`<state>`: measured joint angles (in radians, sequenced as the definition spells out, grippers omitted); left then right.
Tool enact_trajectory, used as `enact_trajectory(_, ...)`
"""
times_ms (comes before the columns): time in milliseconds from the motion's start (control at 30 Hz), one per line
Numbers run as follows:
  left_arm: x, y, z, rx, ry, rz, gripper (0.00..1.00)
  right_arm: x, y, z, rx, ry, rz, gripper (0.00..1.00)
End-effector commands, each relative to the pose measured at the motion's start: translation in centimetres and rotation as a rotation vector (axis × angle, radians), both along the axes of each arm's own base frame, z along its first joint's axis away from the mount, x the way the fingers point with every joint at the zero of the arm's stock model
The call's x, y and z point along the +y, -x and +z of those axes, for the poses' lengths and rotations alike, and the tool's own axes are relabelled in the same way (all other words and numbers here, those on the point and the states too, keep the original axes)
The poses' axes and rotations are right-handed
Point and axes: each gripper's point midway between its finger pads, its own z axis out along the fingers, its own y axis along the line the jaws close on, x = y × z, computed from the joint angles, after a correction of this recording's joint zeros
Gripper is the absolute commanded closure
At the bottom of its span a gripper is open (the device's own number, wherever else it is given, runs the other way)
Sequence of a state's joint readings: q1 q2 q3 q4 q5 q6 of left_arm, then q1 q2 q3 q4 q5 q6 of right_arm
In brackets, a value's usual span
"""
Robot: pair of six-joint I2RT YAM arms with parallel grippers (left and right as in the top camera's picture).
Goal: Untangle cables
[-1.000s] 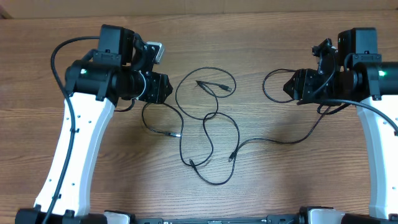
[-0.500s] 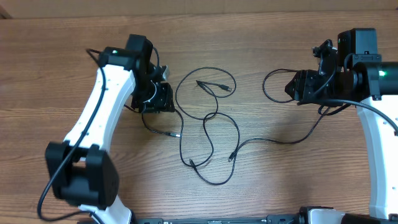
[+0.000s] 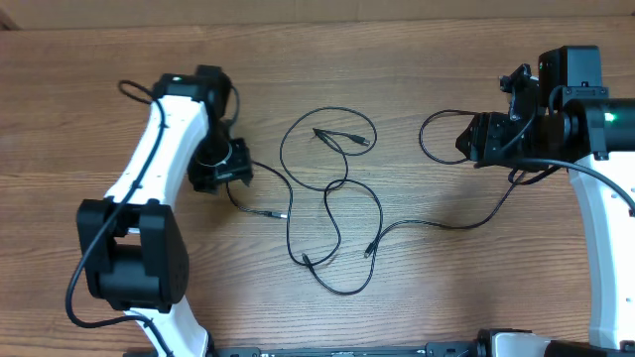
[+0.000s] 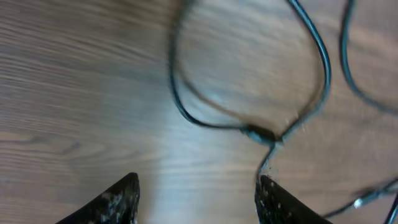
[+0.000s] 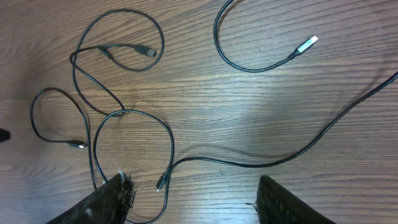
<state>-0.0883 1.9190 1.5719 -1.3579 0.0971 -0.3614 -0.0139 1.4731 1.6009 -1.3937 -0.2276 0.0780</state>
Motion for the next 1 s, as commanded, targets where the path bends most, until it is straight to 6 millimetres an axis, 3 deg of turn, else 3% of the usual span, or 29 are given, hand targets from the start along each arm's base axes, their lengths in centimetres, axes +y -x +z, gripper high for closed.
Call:
enact_trajectory(0, 1.7, -0.4, -0.3, -0.001, -0.037, 0.118, 0.40, -0.2, -0.3, 0.6, -0.019, 0.011, -0.003, 0.37)
enact_trajectory(300, 2.2, 0.1, -3.6, 0.000, -0.034, 0.179, 0.34, -0.2, -0.3, 0.6, -0.020, 0.011, -0.003, 0.37)
enact_trajectory(567, 1.7, -0.3, -7.5, -0.064, 0.000, 0.180, 0.36, -0.2, -0.3, 0.6, -0.020, 0.011, -0.003, 0.37)
enact_trajectory(733, 1.6, -0.6, -8.3, -0.091, 0.003, 0.179, 0.51, -0.2, -0.3, 0.6, -0.020, 0.011, -0.003, 0.37)
enact_trajectory(767, 1.7, -0.6, -8.3, -0.092, 0.001, 0.178, 0.62, -0.2, -0.3, 0.6, -0.020, 0.011, -0.003, 0.37)
enact_trajectory(833, 1.8, -0.6, -8.3, -0.092, -0.005, 0.178, 0.70, -0.2, -0.3, 0.6, -0.020, 0.011, -0.003, 0.37)
enact_trajectory(967, 1.8, -0.3, -8.3, -0.081, -0.006, 0.178, 0.81, -0.2, -0.3, 0.6, -0.019, 0.011, -0.003, 0.37)
